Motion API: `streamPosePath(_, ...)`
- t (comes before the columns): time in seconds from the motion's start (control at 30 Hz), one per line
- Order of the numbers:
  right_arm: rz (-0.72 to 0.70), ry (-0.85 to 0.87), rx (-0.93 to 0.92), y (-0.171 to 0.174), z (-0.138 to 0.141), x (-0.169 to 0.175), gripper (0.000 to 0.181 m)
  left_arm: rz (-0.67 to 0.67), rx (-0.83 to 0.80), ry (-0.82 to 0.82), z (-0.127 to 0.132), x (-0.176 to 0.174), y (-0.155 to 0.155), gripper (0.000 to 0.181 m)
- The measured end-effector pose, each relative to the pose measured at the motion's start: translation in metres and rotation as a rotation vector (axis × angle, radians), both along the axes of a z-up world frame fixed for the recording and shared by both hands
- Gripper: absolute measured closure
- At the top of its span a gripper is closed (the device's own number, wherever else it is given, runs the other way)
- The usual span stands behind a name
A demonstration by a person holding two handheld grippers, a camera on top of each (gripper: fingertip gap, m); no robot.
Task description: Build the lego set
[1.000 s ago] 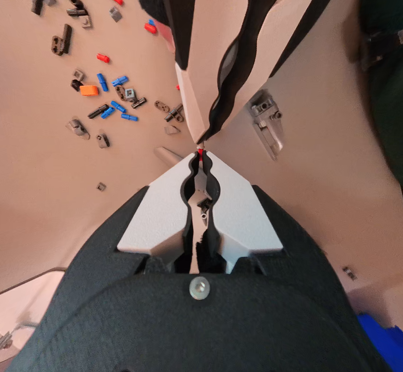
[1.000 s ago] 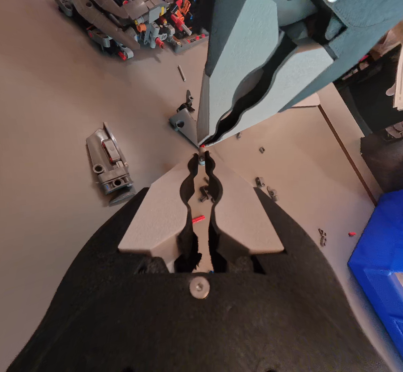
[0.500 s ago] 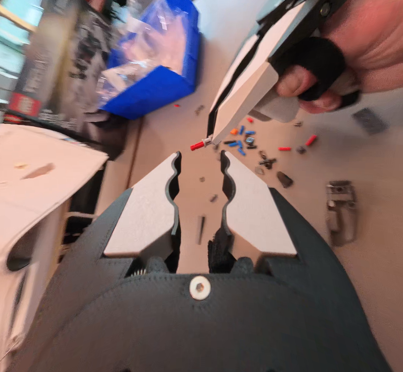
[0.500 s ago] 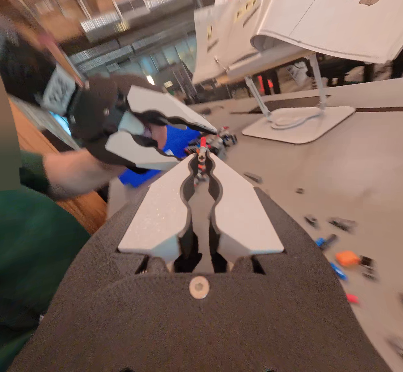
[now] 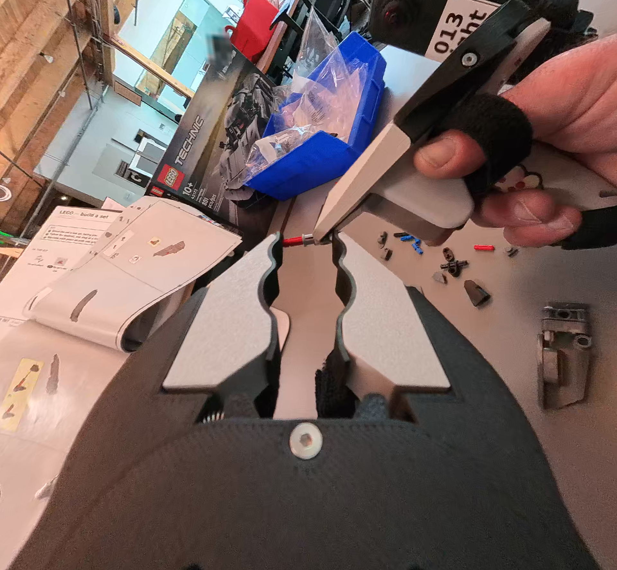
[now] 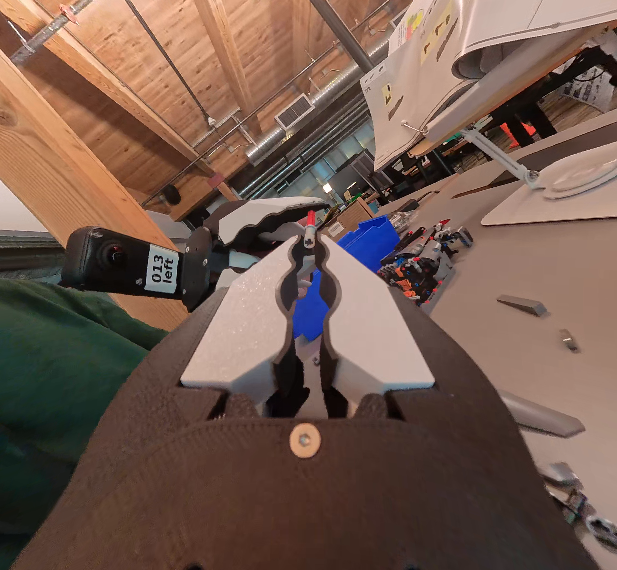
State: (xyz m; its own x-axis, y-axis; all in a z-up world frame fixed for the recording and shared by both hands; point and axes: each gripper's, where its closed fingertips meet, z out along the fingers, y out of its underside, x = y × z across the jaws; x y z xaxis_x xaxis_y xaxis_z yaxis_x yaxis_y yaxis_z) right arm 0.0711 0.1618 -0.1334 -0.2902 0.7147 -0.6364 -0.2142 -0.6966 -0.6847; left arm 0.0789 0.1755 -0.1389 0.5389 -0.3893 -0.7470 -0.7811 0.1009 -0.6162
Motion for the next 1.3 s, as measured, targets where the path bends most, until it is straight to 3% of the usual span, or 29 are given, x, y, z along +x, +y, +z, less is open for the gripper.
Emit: streamPosePath(1.3, 0.119, 0.073, -0.096, 0.008, 0.019, -0.011, 0.177, -0.022, 0.072, 0.041, 0.019, -0.013, 0.007, 0.157)
